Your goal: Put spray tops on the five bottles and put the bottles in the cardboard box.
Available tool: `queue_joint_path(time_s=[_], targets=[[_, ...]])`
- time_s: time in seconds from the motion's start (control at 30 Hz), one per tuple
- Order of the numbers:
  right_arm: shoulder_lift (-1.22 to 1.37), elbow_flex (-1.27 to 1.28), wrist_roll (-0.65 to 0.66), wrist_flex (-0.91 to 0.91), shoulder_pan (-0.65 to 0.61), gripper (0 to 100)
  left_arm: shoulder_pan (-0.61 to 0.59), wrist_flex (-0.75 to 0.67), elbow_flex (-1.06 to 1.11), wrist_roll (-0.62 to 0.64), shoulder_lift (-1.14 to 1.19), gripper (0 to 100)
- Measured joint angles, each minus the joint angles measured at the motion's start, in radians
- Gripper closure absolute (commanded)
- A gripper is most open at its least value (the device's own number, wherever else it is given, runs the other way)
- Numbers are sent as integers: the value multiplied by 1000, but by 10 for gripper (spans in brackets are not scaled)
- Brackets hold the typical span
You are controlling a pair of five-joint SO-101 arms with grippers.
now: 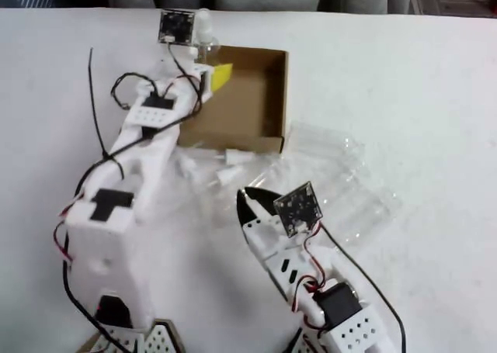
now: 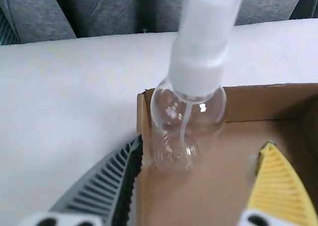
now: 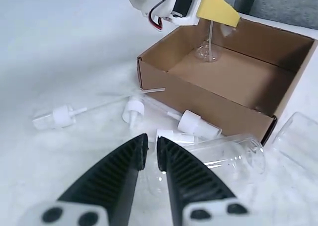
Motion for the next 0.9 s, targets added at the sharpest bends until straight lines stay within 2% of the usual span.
queue_joint_path(time_s=[0.23, 0.43, 0.9], targets=[[0, 0, 0, 0, 2, 983, 31, 0, 255, -2, -258, 657], [0, 0, 0, 25, 2, 983, 69, 0, 534, -54, -528, 657], [0, 0, 60, 61, 14, 983, 26, 0, 1206, -60, -1326, 657]])
